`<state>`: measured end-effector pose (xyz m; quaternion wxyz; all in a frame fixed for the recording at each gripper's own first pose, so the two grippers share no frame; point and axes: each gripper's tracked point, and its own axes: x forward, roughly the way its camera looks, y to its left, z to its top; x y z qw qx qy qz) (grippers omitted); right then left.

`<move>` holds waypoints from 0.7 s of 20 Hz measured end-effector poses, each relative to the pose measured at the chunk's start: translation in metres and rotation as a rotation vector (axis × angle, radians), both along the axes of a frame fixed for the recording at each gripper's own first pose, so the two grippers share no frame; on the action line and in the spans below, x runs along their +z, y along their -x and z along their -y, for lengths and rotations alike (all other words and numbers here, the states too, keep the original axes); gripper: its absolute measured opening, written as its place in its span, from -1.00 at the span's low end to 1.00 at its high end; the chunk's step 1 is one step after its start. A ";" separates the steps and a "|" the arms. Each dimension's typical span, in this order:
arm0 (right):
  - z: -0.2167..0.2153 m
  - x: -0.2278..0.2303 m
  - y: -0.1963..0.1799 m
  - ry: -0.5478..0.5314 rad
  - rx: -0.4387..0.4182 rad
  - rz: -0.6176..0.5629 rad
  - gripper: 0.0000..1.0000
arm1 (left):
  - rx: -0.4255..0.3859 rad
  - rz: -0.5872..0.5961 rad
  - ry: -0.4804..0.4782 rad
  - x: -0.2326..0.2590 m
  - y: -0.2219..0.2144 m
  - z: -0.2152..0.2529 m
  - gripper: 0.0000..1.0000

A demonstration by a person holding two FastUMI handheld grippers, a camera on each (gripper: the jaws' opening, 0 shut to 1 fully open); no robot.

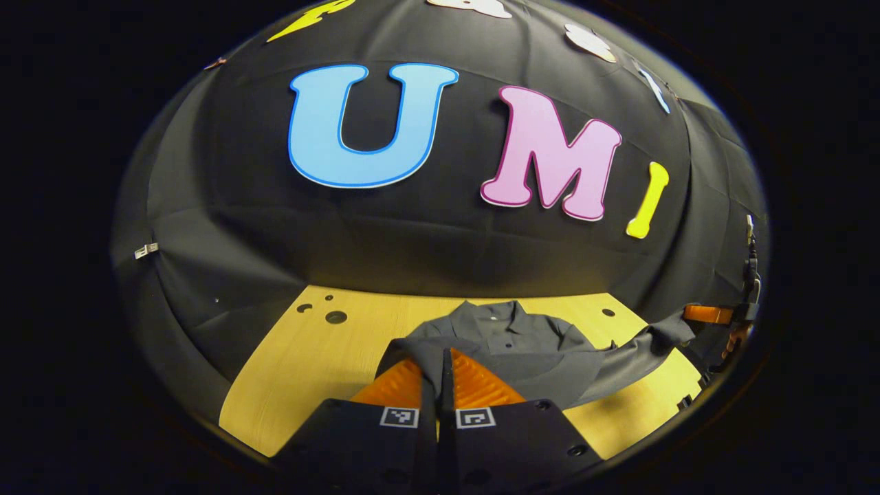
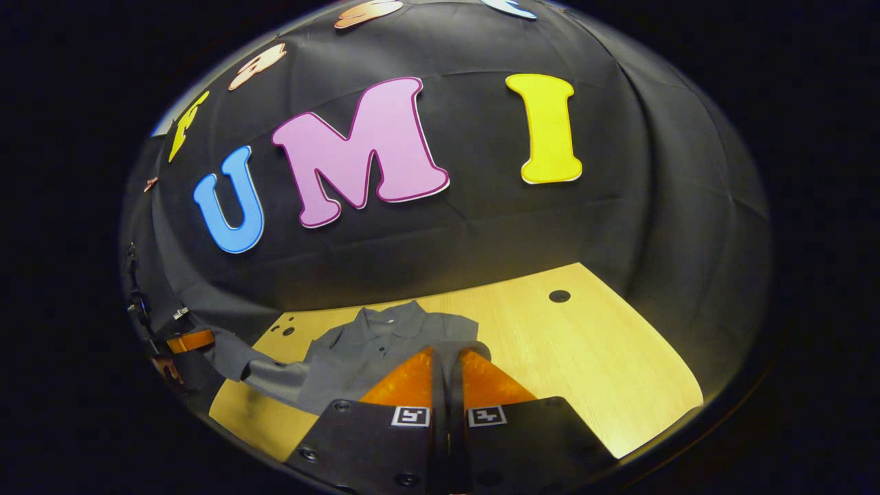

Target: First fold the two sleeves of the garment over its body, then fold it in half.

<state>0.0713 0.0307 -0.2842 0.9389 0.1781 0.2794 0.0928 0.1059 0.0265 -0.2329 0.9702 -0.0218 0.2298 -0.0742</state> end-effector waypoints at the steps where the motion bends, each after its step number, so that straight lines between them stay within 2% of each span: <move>1: -0.001 0.000 -0.006 0.001 -0.001 0.006 -0.89 | -0.002 0.010 0.000 0.002 -0.010 0.003 -0.89; 14: -0.016 -0.021 -0.083 0.037 -0.001 0.030 -0.89 | -0.031 0.048 -0.060 -0.013 -0.096 0.007 -0.89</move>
